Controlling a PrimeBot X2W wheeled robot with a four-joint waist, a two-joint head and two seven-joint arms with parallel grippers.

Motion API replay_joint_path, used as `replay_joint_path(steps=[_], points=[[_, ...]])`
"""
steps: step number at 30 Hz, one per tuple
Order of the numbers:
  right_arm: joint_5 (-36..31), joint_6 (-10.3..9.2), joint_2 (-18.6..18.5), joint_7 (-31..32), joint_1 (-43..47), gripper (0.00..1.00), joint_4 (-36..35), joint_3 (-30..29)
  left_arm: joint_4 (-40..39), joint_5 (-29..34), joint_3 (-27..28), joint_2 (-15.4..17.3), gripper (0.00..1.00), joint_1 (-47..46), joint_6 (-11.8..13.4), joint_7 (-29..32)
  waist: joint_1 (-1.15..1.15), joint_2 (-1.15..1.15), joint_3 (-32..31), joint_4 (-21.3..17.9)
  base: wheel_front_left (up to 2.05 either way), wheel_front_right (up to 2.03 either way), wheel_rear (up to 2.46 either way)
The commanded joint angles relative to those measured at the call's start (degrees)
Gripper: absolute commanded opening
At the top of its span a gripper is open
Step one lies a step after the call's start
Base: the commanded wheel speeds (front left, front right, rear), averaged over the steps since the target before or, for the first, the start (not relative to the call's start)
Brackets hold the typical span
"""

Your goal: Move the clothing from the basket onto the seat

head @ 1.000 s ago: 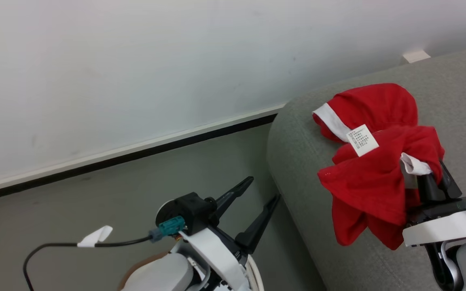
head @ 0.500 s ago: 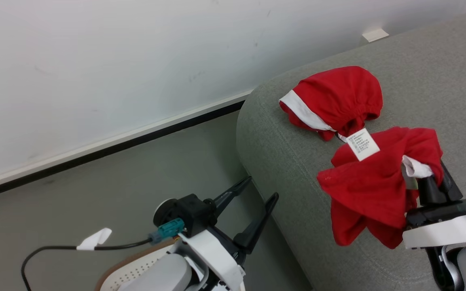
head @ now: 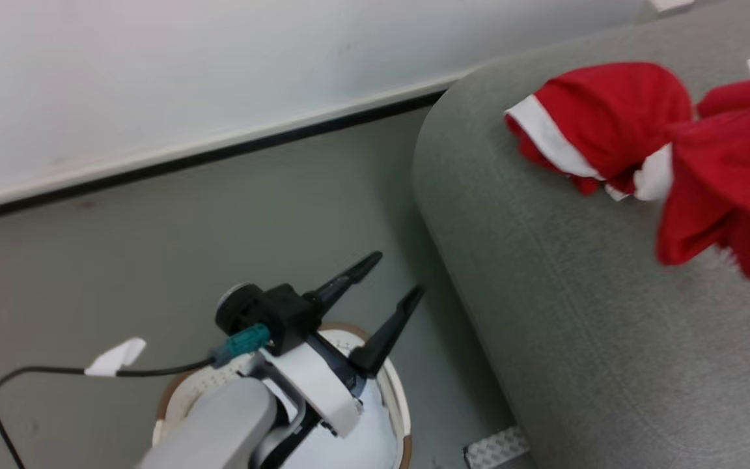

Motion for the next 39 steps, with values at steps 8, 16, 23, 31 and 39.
replay_joint_path(steps=[8, 16, 23, 31, 39], points=[[-2.3, -0.14, -8.0, 3.8, -8.1, 0.0, 10.1, -4.0, -4.1, 0.7, 1.2, 4.7, 1.0, -3.7, -0.2, 1.9, -0.01, -0.01, 12.0, 6.0, 0.0, 0.0, 0.0], [-7.9, -0.14, -10.7, 10.5, -12.0, 0.0, 23.8, -1.7, -6.1, 0.5, 1.9, 6.8, 1.0, -4.9, -0.1, 2.4, -0.01, -0.01, 16.1, 7.8, 0.0, 0.0, 0.0], [-9.5, -0.14, -10.5, 15.0, -13.9, 0.29, 32.8, 0.6, -6.0, 0.0, 1.7, 6.1, 1.0, -5.4, 0.2, 2.2, -0.01, -0.01, 16.2, 8.6, 0.0, 0.0, 0.0], [-9.1, -0.14, -10.9, 14.3, -14.8, 1.0, 36.6, 3.3, -4.3, -0.7, 1.6, 5.6, 1.0, -4.0, 0.4, 1.3, -0.01, -0.01, 13.0, 8.4, 0.0, 0.0, 0.0], [-5.4, -0.14, -13.5, 13.6, -12.4, 1.0, 34.8, 9.6, -0.7, -2.2, 2.2, 3.4, 1.0, -1.1, 1.4, -0.1, -0.01, -0.01, 3.8, 8.9, 0.0, 0.0, 0.0]])
